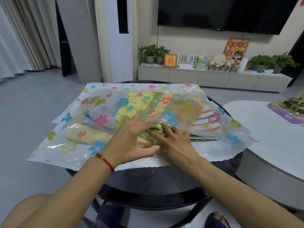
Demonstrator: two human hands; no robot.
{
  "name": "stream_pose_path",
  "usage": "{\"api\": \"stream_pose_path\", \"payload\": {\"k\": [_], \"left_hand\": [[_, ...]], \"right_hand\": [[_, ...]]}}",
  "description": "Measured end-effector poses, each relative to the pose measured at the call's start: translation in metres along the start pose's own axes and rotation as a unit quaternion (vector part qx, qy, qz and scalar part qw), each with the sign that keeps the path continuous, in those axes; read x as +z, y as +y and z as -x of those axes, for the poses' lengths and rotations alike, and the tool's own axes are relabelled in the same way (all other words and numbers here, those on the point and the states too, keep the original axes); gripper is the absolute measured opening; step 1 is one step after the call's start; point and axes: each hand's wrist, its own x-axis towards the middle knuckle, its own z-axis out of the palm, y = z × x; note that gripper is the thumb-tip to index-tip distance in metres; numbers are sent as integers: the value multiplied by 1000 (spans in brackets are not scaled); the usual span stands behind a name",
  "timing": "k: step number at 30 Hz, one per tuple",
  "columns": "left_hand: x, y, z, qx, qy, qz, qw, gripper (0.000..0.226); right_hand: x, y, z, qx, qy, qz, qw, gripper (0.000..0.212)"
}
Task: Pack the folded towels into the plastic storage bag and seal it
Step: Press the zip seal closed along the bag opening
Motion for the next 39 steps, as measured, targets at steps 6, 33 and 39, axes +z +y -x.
{"api": "stream_pose_path", "payload": {"k": [6, 33, 39], "left_hand": [[-16, -1, 10, -11, 52, 47, 998, 62], [69, 47, 1, 71, -53, -80, 993, 28], [94, 67, -7, 21, -144, -194, 970, 54]], "right_hand": [[35, 2, -51, 86, 16, -78, 993, 55], [-46, 44, 116, 34, -54, -155, 986, 34], [-50, 144, 122, 345, 163, -180, 907, 21]]}}
